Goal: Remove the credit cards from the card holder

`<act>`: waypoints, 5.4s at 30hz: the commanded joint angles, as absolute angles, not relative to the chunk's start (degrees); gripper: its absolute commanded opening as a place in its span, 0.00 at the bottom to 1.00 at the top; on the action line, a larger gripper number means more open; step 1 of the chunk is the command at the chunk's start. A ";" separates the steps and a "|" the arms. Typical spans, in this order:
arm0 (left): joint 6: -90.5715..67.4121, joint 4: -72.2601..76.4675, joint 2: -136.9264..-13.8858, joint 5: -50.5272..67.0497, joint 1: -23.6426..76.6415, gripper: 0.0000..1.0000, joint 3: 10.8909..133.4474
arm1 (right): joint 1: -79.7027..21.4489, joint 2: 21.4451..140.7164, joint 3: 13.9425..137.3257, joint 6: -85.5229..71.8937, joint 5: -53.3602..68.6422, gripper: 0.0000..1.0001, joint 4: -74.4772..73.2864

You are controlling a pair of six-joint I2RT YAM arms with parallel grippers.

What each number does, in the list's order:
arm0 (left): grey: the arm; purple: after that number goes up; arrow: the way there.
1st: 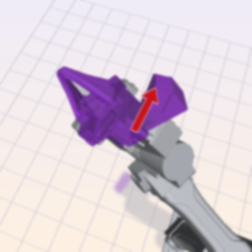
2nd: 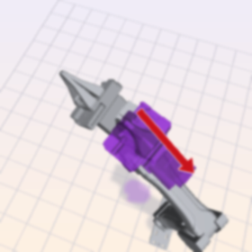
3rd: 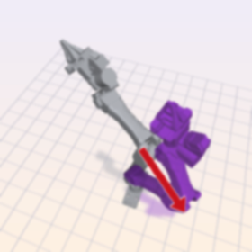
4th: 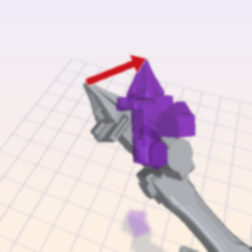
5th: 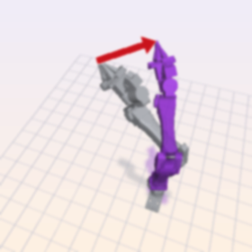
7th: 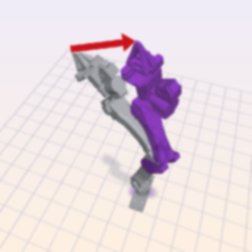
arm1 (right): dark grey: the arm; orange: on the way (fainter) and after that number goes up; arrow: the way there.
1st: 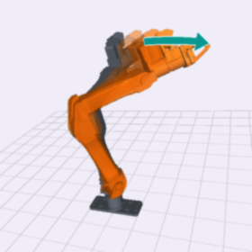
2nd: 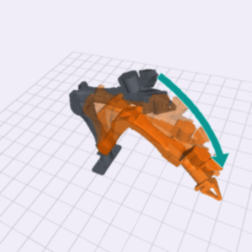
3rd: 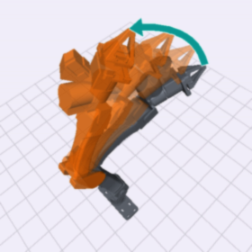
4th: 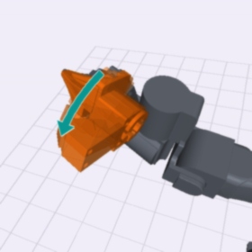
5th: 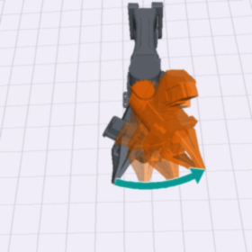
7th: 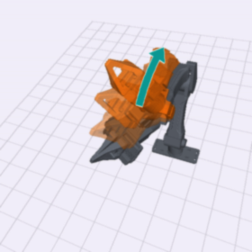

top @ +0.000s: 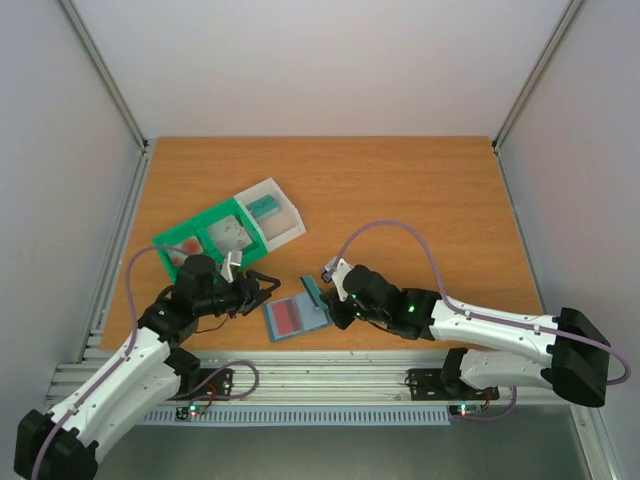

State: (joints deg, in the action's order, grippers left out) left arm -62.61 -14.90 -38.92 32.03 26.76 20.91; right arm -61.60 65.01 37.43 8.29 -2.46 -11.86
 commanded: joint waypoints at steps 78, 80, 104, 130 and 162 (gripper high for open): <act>-66.30 17.66 -31.69 48.37 26.98 0.00 17.01 | -58.68 58.39 48.53 -19.58 15.15 0.54 -16.28; -66.89 19.17 -31.87 49.38 26.98 0.00 16.84 | -58.56 58.83 48.00 -21.24 16.85 0.54 -14.05; -75.91 28.44 -33.51 50.69 26.98 0.39 13.01 | -58.45 52.58 40.83 -27.89 13.14 0.01 -1.82; -74.83 19.82 -31.68 46.56 26.98 0.00 14.14 | -58.45 51.20 40.36 -26.49 10.66 0.37 -4.58; -42.71 -26.72 -62.72 8.58 21.37 0.00 51.13 | -58.45 48.28 51.92 -11.55 6.23 0.98 -36.82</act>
